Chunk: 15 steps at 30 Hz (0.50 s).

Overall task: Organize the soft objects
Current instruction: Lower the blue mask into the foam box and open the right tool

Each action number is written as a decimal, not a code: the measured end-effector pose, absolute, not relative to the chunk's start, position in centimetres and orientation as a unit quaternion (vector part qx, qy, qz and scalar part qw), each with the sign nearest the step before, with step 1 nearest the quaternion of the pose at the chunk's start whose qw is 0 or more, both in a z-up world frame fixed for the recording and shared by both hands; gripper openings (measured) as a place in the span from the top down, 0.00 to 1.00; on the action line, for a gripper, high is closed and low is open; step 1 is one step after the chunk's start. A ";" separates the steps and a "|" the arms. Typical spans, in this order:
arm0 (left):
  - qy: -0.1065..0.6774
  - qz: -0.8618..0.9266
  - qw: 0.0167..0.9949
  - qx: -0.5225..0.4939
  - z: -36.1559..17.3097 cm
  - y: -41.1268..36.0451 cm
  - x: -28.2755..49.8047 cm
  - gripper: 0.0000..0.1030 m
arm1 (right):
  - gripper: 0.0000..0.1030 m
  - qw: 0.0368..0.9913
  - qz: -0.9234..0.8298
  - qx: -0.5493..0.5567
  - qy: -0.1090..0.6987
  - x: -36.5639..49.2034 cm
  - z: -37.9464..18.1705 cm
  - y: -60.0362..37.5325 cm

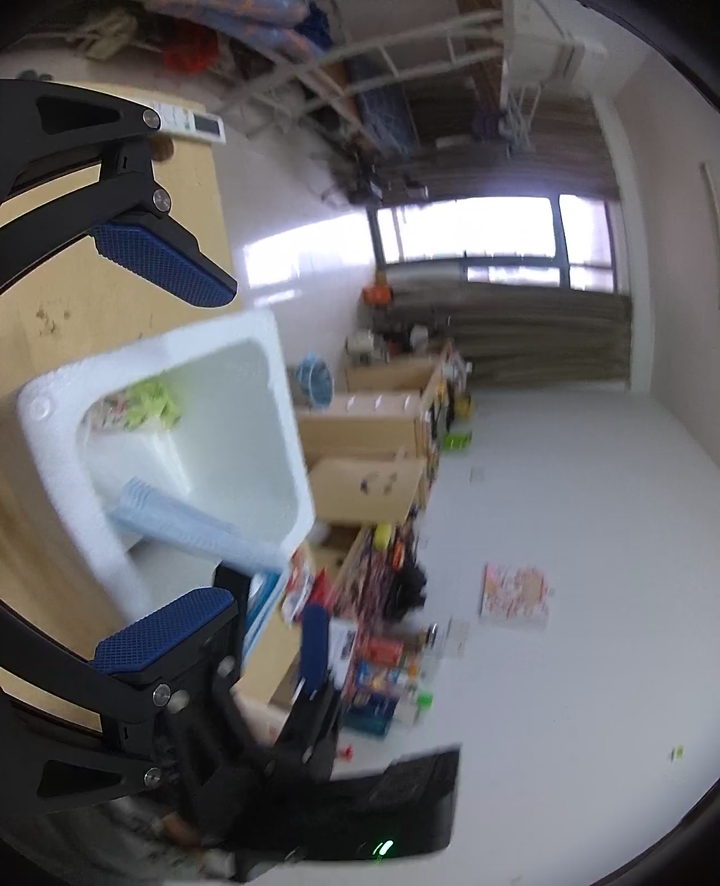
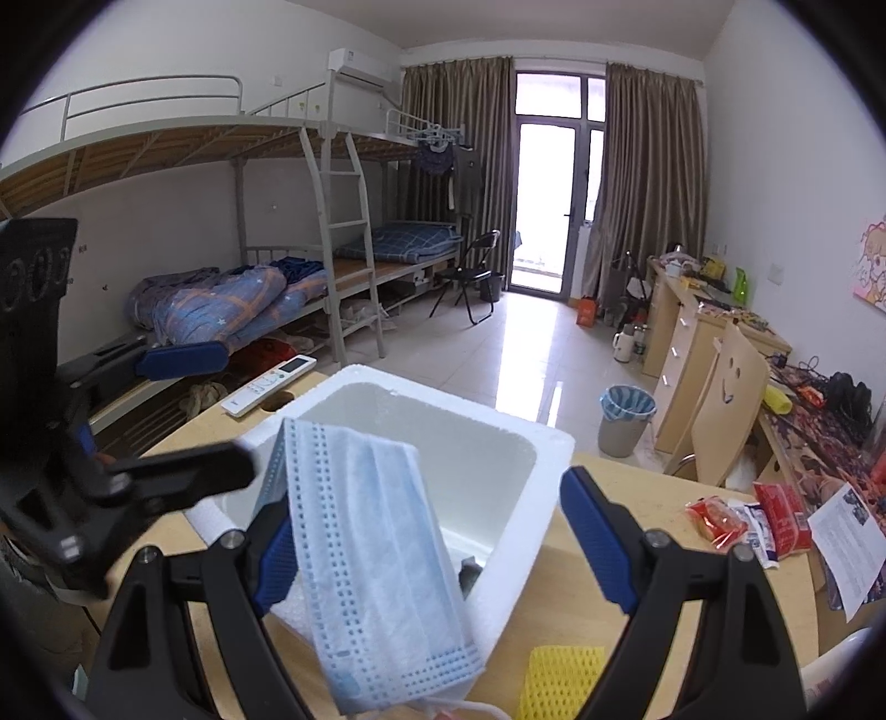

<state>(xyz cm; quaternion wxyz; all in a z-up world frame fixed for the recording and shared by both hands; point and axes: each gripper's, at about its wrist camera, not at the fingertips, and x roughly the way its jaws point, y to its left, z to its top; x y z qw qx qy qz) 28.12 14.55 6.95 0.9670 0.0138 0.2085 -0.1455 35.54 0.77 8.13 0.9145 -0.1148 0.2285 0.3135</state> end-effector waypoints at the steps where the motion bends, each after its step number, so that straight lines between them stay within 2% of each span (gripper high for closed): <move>1: 0.212 -0.156 0.964 0.018 6.8 14.5 27.9 0.01 | 0.14 0.912 0.320 -0.113 0.230 35.5 8.1 0.7; 15: 0.242 -0.056 0.968 0.035 5.2 14.8 30.6 0.02 | 0.14 0.900 0.360 -0.099 0.226 34.9 8.6 0.2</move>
